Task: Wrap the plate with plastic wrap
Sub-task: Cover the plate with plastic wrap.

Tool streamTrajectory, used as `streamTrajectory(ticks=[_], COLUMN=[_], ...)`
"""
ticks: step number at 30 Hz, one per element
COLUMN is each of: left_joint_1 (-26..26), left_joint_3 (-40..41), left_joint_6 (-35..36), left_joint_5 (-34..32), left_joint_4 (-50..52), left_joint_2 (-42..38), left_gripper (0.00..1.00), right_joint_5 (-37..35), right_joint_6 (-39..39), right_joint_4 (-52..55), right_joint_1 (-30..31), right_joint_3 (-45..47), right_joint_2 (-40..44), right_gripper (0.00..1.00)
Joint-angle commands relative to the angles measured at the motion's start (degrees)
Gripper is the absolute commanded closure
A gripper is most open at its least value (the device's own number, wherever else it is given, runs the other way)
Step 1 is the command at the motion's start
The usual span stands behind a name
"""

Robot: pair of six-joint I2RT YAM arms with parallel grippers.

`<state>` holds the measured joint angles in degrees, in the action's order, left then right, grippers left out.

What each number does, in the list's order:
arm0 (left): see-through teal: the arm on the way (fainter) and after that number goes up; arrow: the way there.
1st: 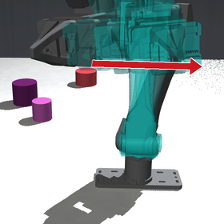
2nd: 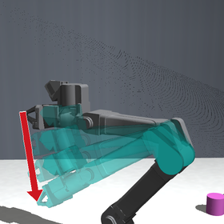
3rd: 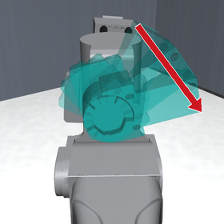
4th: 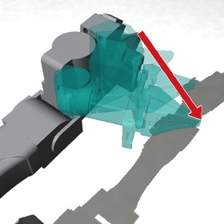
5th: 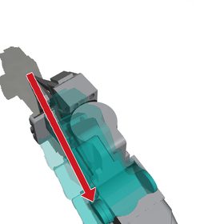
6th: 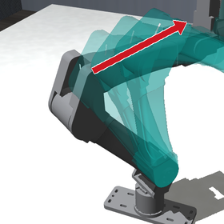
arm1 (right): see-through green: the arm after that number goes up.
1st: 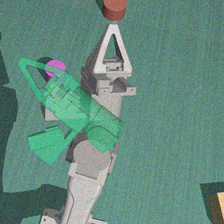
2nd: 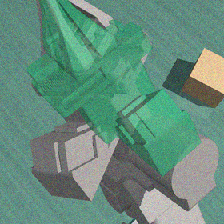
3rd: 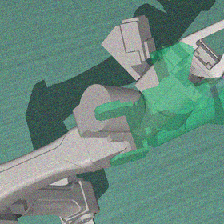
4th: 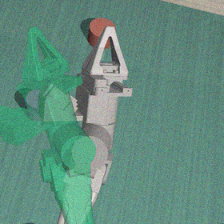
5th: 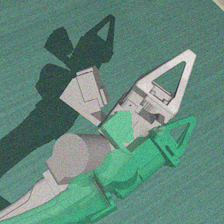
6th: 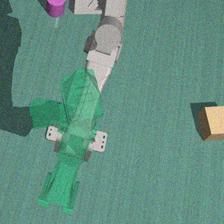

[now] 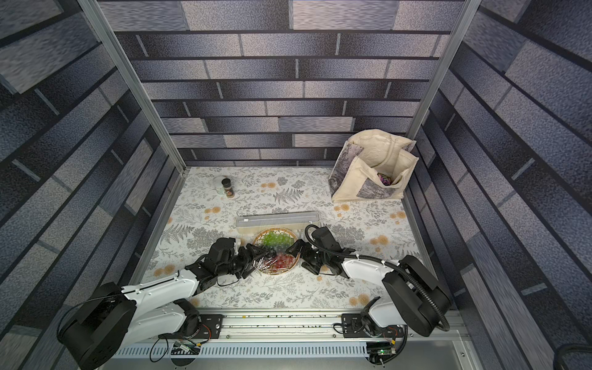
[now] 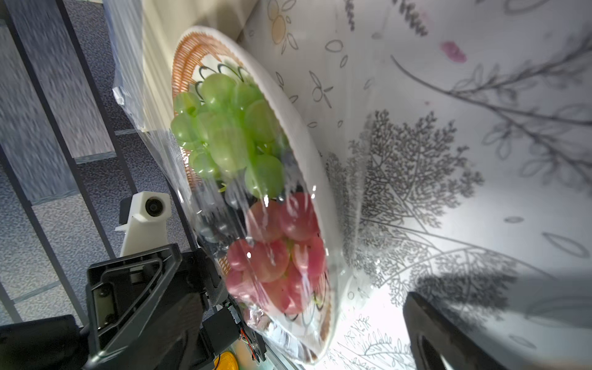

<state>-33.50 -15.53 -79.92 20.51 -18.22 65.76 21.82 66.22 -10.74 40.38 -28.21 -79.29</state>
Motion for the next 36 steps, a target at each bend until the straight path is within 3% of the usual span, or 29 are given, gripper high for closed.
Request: streamTrajectory(ticks=[1, 9, 14, 20, 24, 29, 36], left_joint_1=[-0.4, -2.4, -3.0, -1.1, 1.8, 7.0, 20.1], left_joint_3=[-1.1, -3.0, -3.7, -1.9, -1.2, -0.8, -3.9], left_joint_6=[1.3, 0.5, -0.2, 0.3, 3.1, 7.3, 16.6], left_joint_5=[1.1, 1.2, 0.3, -1.9, -1.3, 0.2, 5.3], left_joint_4=[-2.0, -6.2, -7.5, -2.2, 5.6, 15.6, 29.0], left_joint_2=[1.0, 6.7, 8.3, 4.4, -0.5, -8.1, -15.9], left_gripper=[0.21, 0.21, 0.21, 0.20, 0.19, 0.19, 0.20], right_joint_5=[0.8, 0.5, -0.3, -2.0, -1.3, -0.3, 1.8], right_joint_6=[1.8, 9.2, 7.8, 6.0, 0.3, -4.6, -4.6], right_joint_4=[-2.7, -19.7, -18.2, -9.2, 1.0, 4.4, -5.4], right_joint_1=[1.1, 3.2, 3.2, 1.8, -1.6, -3.2, -3.2], right_joint_3=[-0.3, -1.2, -2.7, 0.4, 0.5, -3.7, -6.5], right_joint_2=[-1.9, -8.5, -7.9, -3.4, -0.5, -2.9, -7.3], right_gripper=[0.00, 0.00, 0.00, 0.00, 0.00, 0.00, 0.00])
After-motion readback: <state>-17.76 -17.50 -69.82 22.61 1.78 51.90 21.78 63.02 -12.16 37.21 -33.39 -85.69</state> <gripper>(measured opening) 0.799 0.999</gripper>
